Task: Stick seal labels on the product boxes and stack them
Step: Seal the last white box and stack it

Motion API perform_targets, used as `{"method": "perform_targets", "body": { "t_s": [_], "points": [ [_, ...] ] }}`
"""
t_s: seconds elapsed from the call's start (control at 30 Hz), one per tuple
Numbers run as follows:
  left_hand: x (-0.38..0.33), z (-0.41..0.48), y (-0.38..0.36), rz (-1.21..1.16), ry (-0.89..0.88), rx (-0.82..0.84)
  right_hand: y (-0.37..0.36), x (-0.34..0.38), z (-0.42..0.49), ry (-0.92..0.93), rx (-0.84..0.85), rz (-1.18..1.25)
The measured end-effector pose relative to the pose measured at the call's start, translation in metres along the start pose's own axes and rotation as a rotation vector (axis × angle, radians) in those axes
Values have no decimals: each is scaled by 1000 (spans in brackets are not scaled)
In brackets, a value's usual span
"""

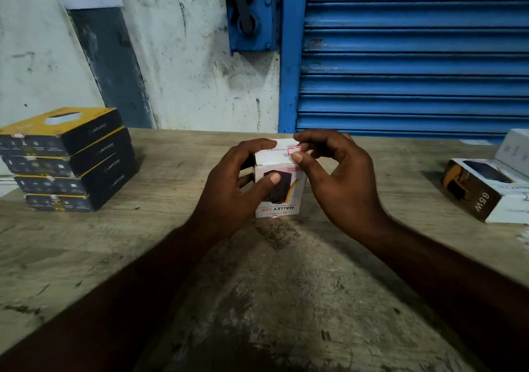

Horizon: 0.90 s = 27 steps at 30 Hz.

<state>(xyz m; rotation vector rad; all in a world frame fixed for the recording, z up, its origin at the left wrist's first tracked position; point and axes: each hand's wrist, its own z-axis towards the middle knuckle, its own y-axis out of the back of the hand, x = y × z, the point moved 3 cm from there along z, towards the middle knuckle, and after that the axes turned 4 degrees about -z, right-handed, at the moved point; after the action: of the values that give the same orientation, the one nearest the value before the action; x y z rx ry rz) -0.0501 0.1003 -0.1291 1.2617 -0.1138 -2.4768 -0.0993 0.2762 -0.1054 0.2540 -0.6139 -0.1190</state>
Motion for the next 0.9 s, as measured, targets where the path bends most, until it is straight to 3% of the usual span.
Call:
{"method": "perform_targets", "body": {
  "t_s": [0.3, 0.9],
  "points": [
    [-1, 0, 0, 10, -10, 4, -1, -1, 1, -99, 45, 143],
    [0, 0, 0, 8, -11, 1, -1, 0, 4, -88, 99, 126]
  ]
}}
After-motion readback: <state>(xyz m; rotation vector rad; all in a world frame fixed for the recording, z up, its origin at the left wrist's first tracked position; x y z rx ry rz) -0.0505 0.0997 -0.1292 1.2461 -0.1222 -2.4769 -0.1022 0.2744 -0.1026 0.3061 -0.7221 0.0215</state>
